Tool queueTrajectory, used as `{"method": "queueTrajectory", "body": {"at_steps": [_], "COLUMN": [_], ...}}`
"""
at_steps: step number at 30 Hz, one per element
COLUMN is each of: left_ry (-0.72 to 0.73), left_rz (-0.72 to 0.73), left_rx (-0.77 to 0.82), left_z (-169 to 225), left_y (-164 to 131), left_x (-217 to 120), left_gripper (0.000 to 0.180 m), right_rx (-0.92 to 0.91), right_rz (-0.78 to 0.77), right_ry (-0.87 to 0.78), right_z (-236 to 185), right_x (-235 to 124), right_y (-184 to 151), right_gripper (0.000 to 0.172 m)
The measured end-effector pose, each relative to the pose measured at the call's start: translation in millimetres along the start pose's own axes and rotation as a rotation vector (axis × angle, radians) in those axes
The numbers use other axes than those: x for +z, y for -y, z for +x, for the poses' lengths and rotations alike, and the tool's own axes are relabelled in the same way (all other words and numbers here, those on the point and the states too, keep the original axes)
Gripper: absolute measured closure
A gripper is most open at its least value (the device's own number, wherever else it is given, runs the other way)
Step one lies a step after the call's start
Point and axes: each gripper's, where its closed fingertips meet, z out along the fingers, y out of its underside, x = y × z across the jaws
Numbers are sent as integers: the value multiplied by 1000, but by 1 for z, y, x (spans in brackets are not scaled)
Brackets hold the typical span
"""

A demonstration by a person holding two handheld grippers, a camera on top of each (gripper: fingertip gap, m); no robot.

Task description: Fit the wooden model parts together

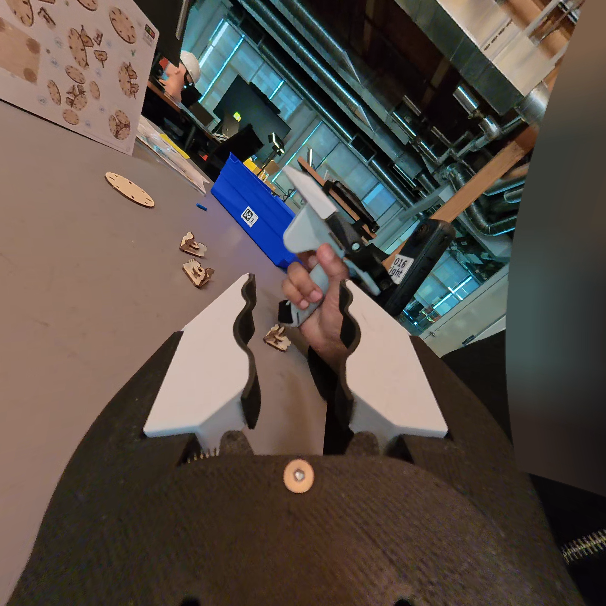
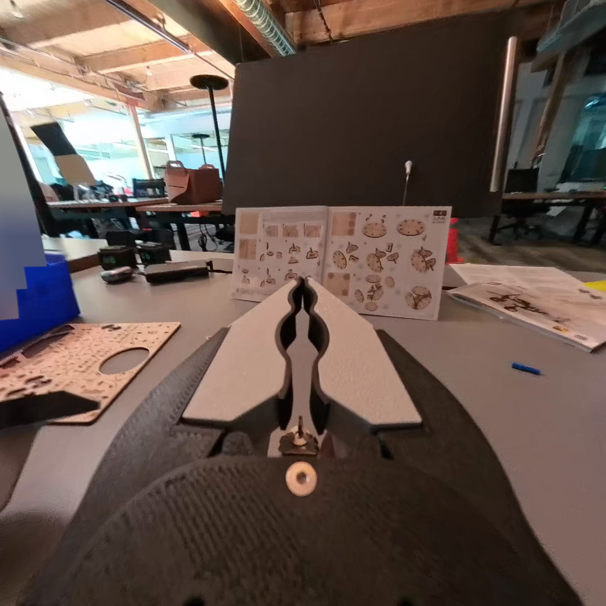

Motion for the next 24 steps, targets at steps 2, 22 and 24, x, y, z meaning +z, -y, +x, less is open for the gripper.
{"method": "queueTrajectory", "body": {"at_steps": [2,22,24], "left_ry": [1,17,13], "left_rz": [-1,3,4], "left_rx": [0,2,0], "left_z": [0,-2,-2], "left_y": [0,0,1], "left_x": [0,0,0], "left_gripper": [131,134,135], "right_rx": [23,4,21], "right_rz": [65,-29,-27], "right_ry": [1,122,120], "right_z": [4,-12,-9], "right_x": [-5,7,7], "right_y": [21,-11,-8], "right_gripper": [172,172,172]}}
